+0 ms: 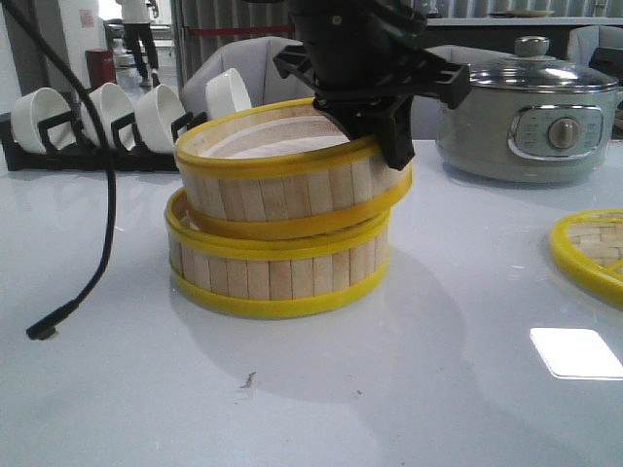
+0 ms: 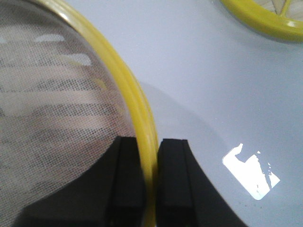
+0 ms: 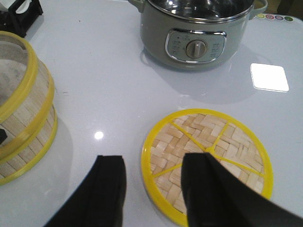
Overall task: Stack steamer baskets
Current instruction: 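Lower the held basket onto the middle basket and open the left gripper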
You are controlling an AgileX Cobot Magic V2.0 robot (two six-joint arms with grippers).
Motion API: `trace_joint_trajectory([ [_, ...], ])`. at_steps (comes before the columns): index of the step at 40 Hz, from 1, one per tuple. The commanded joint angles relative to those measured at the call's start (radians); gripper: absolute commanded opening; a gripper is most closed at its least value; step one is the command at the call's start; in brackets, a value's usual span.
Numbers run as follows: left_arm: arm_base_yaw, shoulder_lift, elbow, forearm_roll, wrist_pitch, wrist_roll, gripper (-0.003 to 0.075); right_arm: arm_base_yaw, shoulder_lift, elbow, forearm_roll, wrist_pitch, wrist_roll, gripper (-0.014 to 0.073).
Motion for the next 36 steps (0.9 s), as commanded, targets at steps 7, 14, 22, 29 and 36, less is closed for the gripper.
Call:
trace_joint_trajectory([
  [7,-0.003,-0.064,-0.037,0.061,-0.058,0.001,0.0085,-0.003,-0.006,-0.035,-0.004,-0.082,0.0,0.0391],
  [14,-0.003,-0.064,-0.037,0.064,-0.037,0.001,0.0085,-0.003,-0.006,-0.035,-0.003,-0.082,0.0,0.0391],
  [22,-0.003,-0.049,-0.037,0.064,-0.019,0.001,0.0085,-0.003,-0.006,-0.035,-0.001,-0.081,0.0,0.0391],
  [29,-0.003,-0.048,-0.037,0.06,-0.012,-0.001,0.0085,-0.003,-0.006,-0.035,0.001,-0.081,0.0,0.0391],
  [36,-0.003,-0.048,-0.037,0.06,-0.008,-0.001,0.0085,-0.003,-0.006,-0.035,0.001,-0.079,0.0,0.0391],
])
